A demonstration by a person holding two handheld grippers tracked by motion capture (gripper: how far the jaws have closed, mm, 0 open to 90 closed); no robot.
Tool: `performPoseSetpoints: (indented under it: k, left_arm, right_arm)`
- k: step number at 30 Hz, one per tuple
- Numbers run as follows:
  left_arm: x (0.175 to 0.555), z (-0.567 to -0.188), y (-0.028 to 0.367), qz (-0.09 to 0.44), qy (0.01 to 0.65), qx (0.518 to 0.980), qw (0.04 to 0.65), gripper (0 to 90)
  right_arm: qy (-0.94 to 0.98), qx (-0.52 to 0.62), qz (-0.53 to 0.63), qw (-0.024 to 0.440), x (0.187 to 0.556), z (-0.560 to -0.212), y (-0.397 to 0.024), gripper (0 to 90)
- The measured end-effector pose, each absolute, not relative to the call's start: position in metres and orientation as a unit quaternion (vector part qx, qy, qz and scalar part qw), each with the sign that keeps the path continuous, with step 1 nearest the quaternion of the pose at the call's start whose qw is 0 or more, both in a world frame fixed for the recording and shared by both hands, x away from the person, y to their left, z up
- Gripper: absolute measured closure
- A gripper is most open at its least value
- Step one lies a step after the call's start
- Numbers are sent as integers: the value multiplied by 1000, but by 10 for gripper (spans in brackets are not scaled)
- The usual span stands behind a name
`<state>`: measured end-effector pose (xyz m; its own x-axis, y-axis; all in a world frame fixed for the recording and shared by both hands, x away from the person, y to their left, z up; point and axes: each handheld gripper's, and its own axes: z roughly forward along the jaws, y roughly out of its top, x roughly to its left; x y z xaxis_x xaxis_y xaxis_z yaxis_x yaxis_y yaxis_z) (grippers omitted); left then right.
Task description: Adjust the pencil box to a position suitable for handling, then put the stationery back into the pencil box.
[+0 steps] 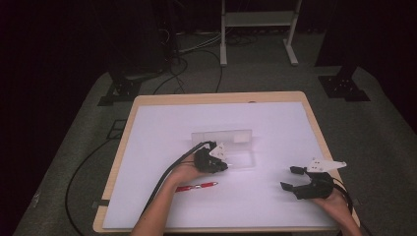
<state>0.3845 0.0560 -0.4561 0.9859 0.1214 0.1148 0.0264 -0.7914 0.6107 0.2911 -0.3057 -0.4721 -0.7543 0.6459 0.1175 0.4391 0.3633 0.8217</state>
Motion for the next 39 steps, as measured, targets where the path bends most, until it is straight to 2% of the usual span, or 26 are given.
performPoseSetpoints:
  k: [2, 4, 6, 14, 18, 32, 39]
  left_arm:
    - [385, -455, 58, 71, 45, 943, 323, 759]
    - [384, -454, 59, 68, 48, 940, 330, 753]
    - [384, -452, 62, 68, 52, 938, 335, 688]
    - [382, -438, 72, 69, 63, 927, 364, 612]
    - [380, -431, 78, 75, 69, 923, 371, 542]
    - [369, -417, 111, 91, 100, 907, 398, 423]
    - [363, -418, 124, 91, 109, 904, 403, 400]
  right_arm:
    - [817, 332, 457, 114, 292, -472, -306, 224]
    - [818, 331, 457, 114, 292, -473, -306, 224]
    - [818, 334, 455, 112, 293, -473, -305, 223]
    - [814, 337, 459, 115, 293, -472, -307, 224]
    - [815, 337, 457, 116, 292, -471, -306, 224]
    - [816, 337, 455, 117, 292, -472, -306, 224]
    - [817, 336, 454, 117, 292, -471, -303, 224]
